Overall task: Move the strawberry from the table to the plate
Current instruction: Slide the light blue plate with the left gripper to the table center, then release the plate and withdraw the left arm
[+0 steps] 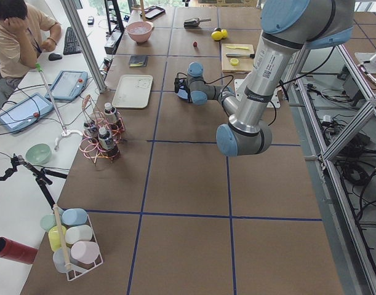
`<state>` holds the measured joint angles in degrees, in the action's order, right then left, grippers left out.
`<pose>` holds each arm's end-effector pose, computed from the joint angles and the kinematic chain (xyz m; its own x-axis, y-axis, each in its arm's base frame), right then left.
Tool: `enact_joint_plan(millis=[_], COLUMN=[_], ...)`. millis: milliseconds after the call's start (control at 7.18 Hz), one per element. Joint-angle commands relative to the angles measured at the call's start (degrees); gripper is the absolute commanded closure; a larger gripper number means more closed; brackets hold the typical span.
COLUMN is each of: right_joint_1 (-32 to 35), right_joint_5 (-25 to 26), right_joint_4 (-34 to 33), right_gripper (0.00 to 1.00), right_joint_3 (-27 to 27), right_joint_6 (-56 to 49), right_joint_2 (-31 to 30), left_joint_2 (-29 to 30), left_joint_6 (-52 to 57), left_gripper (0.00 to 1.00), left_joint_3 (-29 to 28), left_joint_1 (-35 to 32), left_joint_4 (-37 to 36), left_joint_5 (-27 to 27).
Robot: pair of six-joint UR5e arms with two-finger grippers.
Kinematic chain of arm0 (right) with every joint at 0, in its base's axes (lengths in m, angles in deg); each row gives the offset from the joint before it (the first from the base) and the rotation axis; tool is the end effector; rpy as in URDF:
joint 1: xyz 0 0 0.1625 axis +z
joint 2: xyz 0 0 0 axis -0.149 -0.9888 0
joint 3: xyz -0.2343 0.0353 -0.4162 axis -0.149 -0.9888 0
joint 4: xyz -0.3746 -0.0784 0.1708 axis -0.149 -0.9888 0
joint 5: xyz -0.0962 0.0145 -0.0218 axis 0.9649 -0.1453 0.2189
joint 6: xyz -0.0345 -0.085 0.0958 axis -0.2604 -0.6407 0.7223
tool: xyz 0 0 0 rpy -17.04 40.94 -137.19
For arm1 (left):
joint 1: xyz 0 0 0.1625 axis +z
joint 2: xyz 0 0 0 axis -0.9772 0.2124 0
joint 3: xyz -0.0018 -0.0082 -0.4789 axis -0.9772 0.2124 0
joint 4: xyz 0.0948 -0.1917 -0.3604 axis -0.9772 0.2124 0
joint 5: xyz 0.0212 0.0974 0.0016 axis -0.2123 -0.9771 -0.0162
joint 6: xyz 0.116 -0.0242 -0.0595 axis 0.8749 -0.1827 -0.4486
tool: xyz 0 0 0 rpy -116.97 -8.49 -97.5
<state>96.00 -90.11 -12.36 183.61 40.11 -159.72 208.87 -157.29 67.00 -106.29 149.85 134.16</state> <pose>0.0149 -0.4477 0.6863 0.6579 -0.2854 0.6969 0.0065 0.9275 0.3738 0.6025 -0.4343 0.3383 0.4114 0.0050 -0.9114 0.1331 0.9889 0.0655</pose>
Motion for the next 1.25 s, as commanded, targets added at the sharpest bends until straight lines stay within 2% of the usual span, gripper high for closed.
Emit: enact_joint_plan(millis=[0,139,279,418,557,697,836,975,1115], right_joint_1=[-0.1,-0.2,-3.6,-7.1,-12.8,-14.5,-14.7,-16.0,-17.3], right_joint_5=[-0.3,-0.3,0.3,0.7,0.8,1.3,1.4,1.4,1.5], right_joint_4=[2.0,3.8,5.6,6.6,6.7,7.2,7.4,7.2,7.0], right_gripper=[0.00,0.00,0.00,0.00,0.00,0.00,0.00,0.00,0.00], right_joint_3=[0.5,2.3,6.2,8.4,8.2,8.6,9.5,9.4,9.6], right_joint_6=[2.2,9.0,22.5,30.4,31.3,31.2,31.3,31.3,31.4], right_joint_2=[0.9,2.7,4.1,6.9,10.9,11.6,11.3,11.4,11.4], left_joint_2=[-7.4,-11.6,-16.1,-21.2,-27.8,-29.4,-30.6,-30.1,-31.7], left_joint_6=[10.9,20.8,31.7,46.8,62.0,71.9,79.0,84.3,92.3], left_gripper=[0.00,0.00,0.00,0.00,0.00,0.00,0.00,0.00,0.00], left_joint_3=[7.2,10.0,12.5,14.0,14.0,10.3,7.9,7.6,6.9], left_joint_1=[-7.3,-15.1,-21.7,-28.8,-36.1,-47.5,-54.0,-60.9,-65.0], left_joint_4=[-1.4,-4.0,-7.9,-11.7,-12.2,-14.4,-22.5,-32.6,-33.7], left_joint_5=[7.9,11.7,13.1,14.2,14.7,17.8,20.9,20.4,20.5])
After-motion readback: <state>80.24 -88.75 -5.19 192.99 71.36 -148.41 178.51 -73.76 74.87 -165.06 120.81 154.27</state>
